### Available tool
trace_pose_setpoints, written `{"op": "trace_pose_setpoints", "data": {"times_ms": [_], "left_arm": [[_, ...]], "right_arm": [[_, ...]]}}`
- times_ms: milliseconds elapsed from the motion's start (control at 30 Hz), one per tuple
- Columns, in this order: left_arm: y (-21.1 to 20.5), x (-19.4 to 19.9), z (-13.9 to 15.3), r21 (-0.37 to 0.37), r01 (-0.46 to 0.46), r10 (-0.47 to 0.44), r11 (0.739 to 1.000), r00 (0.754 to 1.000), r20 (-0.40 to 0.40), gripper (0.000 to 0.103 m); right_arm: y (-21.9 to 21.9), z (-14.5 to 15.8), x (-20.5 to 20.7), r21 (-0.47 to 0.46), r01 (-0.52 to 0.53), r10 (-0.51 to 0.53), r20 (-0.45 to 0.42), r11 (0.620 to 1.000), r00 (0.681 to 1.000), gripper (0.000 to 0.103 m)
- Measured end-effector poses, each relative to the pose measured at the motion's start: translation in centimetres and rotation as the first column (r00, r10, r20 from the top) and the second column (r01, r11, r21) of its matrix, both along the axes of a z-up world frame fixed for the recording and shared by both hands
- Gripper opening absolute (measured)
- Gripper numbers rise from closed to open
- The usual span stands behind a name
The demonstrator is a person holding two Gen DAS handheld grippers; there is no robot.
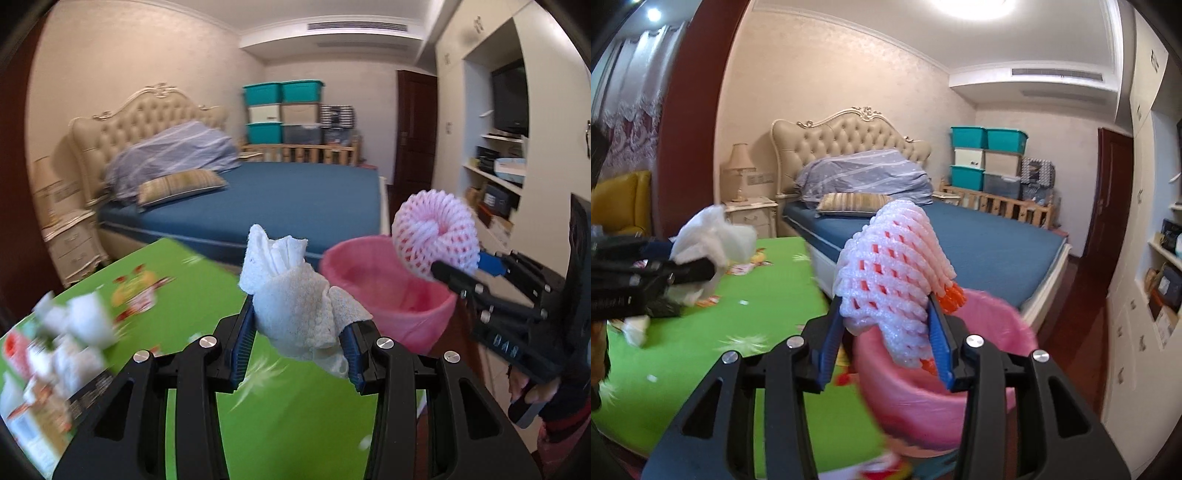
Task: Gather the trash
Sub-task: 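Carry both items over the pink trash bin and open both tools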
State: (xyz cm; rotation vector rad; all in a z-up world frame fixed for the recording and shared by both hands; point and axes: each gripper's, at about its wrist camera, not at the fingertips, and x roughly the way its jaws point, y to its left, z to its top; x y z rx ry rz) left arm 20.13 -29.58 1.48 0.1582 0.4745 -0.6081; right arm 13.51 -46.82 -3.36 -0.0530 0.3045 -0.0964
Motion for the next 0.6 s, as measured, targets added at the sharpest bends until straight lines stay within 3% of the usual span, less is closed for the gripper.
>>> {"op": "trace_pose_setpoints", "data": {"times_ms": [100, 367, 500, 533, 600], "left_arm": [[-3.4, 2.0, -0.1, -0.019, 0.055, -0.056, 0.998, 0.998, -0.025, 0.04], [-11.3, 6.7, -1.3, -0.04, 0.139, -0.142, 0.989, 0.986, -0.082, 0.04], [-14.1, 7.7, -1.8, -0.042, 0.144, -0.148, 0.989, 0.984, -0.104, 0.042], [-14.8, 8.2, -2.1, -0.044, 0.145, -0.15, 0.988, 0.981, -0.121, 0.044], [-15.4, 8.7, -2.6, -0.042, 0.148, -0.152, 0.988, 0.979, -0.137, 0.073]], "right_arm": [[-2.6, -0.5, 0.5, -0.001, 0.038, -0.038, -0.006, 0.999, 0.999, 0.043], [-9.1, -1.9, 3.3, 0.105, 0.106, -0.104, -0.029, 0.989, 0.994, 0.044], [-10.6, -2.7, 4.5, 0.129, 0.108, -0.103, -0.04, 0.986, 0.994, 0.053], [-10.7, -2.9, 4.8, 0.131, 0.107, -0.102, -0.039, 0.986, 0.994, 0.062], [-10.8, -3.5, 4.9, 0.135, 0.096, -0.09, -0.049, 0.986, 0.995, 0.074]]}}
